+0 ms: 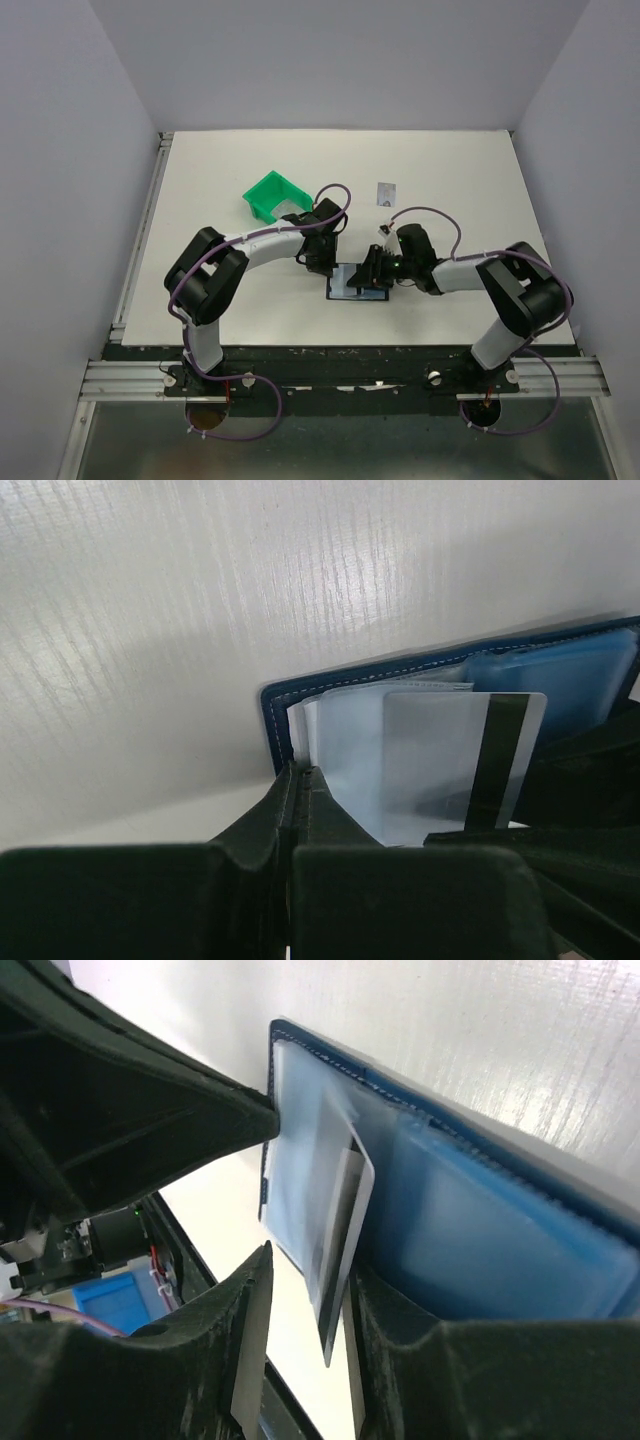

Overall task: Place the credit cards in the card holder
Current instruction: Insert the credit card into the card holder.

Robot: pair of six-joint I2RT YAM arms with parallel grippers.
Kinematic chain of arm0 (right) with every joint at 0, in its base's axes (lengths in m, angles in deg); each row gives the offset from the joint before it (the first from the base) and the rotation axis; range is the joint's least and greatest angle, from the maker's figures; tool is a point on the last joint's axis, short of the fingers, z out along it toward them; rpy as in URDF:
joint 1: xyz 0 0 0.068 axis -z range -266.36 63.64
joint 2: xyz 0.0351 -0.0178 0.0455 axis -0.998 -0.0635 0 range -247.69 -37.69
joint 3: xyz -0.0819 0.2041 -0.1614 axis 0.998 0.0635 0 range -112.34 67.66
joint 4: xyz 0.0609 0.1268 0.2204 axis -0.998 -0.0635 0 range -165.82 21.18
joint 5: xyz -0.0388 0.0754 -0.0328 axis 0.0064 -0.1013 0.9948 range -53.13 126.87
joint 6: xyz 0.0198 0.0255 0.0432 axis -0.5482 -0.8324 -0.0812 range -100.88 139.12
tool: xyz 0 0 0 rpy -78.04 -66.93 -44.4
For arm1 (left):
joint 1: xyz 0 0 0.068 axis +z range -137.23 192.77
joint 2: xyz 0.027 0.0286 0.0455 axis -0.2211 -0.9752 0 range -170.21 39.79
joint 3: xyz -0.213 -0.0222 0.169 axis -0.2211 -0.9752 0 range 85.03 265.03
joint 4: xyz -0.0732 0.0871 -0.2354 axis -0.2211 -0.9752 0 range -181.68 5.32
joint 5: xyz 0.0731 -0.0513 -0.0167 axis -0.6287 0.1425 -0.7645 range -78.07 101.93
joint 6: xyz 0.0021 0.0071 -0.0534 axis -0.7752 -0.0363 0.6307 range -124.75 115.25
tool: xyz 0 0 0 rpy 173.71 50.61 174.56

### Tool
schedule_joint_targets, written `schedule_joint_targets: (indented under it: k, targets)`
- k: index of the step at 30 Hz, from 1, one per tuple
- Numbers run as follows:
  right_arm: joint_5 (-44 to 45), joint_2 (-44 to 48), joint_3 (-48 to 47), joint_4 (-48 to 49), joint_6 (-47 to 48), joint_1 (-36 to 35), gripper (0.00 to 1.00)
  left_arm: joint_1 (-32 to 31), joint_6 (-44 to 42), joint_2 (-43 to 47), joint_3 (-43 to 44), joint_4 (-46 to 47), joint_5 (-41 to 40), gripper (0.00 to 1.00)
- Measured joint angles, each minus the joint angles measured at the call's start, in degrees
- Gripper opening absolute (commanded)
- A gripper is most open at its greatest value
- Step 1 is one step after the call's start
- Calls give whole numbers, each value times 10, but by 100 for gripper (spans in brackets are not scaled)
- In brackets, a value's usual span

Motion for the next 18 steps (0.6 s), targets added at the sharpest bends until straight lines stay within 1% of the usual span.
schedule_joint_targets:
  k: [5,10,13,18]
  targets:
    - [47,59,-19,-102,39,-2,48,-1,0,0,0,2,0,0]
    - [94,80,-49,-186,70,-2,49,-1,0,0,-2,4,0,0]
    - [111,82,-60,-220,79,-2,49,-1,0,0,-2,4,0,0]
    - [124,82,-64,-240,84,-2,49,-1,0,0,-2,4,0,0]
